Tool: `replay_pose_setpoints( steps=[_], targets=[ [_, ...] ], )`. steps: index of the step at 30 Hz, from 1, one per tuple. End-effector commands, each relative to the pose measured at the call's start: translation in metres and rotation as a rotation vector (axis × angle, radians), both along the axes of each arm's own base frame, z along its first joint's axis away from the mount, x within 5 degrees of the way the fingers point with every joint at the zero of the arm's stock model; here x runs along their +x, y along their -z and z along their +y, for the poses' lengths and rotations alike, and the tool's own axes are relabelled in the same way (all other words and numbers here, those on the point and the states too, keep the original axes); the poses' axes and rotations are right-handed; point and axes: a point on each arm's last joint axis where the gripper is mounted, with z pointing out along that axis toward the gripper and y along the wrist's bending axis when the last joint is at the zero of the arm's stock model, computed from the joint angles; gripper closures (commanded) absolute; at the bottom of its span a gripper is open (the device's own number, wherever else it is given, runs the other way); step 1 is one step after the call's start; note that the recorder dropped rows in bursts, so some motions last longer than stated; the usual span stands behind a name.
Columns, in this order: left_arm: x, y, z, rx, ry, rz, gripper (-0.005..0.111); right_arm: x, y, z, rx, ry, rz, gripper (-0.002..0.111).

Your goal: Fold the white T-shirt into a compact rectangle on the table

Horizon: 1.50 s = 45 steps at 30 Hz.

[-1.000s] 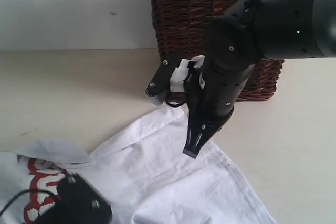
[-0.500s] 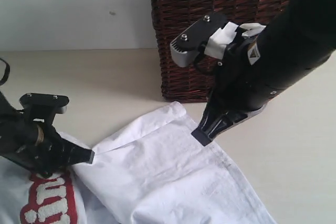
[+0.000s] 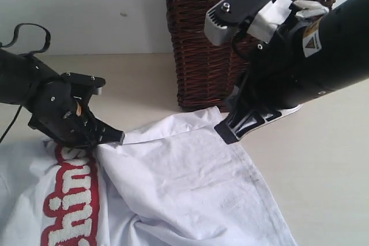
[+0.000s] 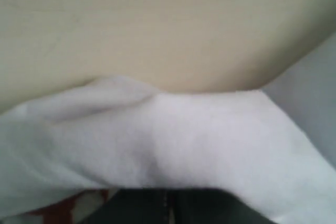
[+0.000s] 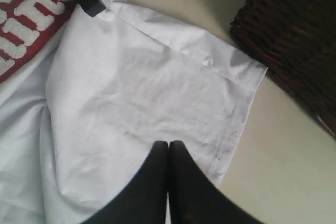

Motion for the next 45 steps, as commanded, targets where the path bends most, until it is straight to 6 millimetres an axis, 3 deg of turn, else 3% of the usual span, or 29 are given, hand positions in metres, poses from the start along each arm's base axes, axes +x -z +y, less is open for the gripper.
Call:
replay_pose_setpoints(
  steps=[1, 4, 8, 10, 15, 18, 22, 31, 37, 45],
  targets=[
    [-0.001, -0.050, -0.003, -0.060, 0.021, -0.128, 0.107, 0.005, 0.030, 0.003, -0.049, 0.012, 0.070, 0.108],
    [-0.010, -0.081, 0.003, -0.070, 0.008, -0.168, 0.107, 0.013, 0.058, 0.008, -0.131, 0.026, 0.155, 0.108],
    [-0.038, -0.091, 0.009, -0.064, -0.016, -0.092, 0.107, 0.030, 0.093, 0.012, -0.215, 0.067, 0.198, 0.108],
    [-0.063, -0.080, 0.003, -0.057, 0.044, -0.009, 0.107, 0.039, 0.107, 0.009, -0.239, 0.112, 0.213, 0.108],
    [-0.141, -0.036, -0.033, -0.066, 0.336, 0.202, 0.107, 0.059, 0.140, -0.005, -0.260, 0.192, 0.279, 0.108],
    [-0.172, -0.018, -0.049, -0.061, 0.426, 0.251, 0.107, 0.064, 0.154, -0.009, -0.254, 0.226, 0.312, 0.108],
    [-0.187, -0.007, -0.064, -0.093, 0.437, 0.253, 0.107, 0.066, 0.164, -0.009, -0.269, 0.221, 0.331, 0.108],
    [-0.223, 0.012, -0.085, -0.051, 0.542, 0.331, 0.107, 0.068, 0.164, -0.006, -0.238, 0.203, 0.302, 0.108],
    [-0.243, 0.015, -0.084, 0.030, 0.608, 0.425, 0.107, 0.069, 0.166, -0.005, -0.242, 0.186, 0.294, 0.108],
    [-0.255, 0.014, -0.073, 0.124, 0.658, 0.561, 0.107, 0.071, 0.165, -0.004, -0.234, 0.171, 0.271, 0.108]
  ],
)
